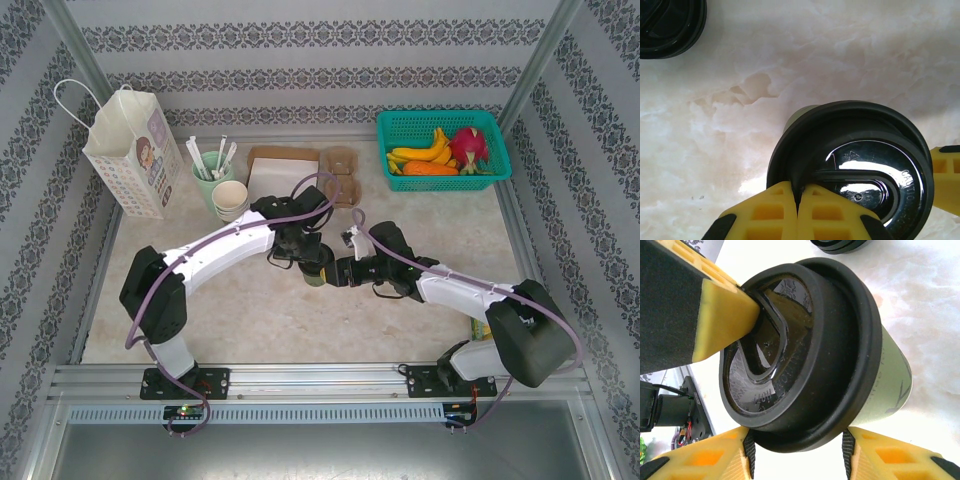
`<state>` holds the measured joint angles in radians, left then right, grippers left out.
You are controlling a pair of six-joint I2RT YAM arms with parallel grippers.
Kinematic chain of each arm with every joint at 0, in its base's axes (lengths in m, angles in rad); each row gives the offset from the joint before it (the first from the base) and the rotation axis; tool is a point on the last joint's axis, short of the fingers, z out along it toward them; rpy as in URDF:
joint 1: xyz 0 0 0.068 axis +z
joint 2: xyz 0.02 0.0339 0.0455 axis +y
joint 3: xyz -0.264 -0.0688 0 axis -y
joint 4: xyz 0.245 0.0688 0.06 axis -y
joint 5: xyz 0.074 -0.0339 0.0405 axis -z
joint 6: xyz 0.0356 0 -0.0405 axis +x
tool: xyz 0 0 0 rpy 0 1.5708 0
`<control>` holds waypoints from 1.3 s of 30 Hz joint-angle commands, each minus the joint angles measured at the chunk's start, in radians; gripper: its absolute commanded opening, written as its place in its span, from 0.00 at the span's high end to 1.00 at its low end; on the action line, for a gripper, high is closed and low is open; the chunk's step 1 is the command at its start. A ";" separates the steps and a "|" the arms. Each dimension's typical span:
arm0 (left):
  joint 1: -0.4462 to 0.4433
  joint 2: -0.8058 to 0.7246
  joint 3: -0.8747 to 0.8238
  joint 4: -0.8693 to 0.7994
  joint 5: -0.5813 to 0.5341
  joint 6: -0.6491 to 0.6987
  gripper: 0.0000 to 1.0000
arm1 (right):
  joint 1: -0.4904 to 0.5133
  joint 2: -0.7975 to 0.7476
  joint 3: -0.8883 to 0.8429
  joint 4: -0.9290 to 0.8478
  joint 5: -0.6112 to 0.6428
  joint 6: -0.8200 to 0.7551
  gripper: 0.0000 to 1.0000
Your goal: Pack the takeout coffee
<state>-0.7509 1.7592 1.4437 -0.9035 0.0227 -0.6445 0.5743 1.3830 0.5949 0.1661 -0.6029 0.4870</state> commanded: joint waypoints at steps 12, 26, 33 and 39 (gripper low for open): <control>-0.024 0.147 0.105 -0.177 -0.018 0.000 1.00 | -0.082 -0.072 0.034 -0.071 0.072 0.086 0.42; -0.024 0.155 0.165 -0.173 0.020 0.012 1.00 | -0.094 -0.014 0.088 -0.001 0.012 0.244 0.27; -0.024 0.150 0.159 -0.157 0.038 0.016 1.00 | -0.084 0.039 0.112 -0.002 0.031 0.249 0.31; -0.024 0.149 0.161 -0.156 0.040 0.018 1.00 | -0.069 0.077 0.137 0.001 0.015 0.245 0.31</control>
<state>-0.7532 1.8526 1.6238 -1.0199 0.0223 -0.6399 0.4938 1.4479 0.6956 0.1501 -0.5694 0.7315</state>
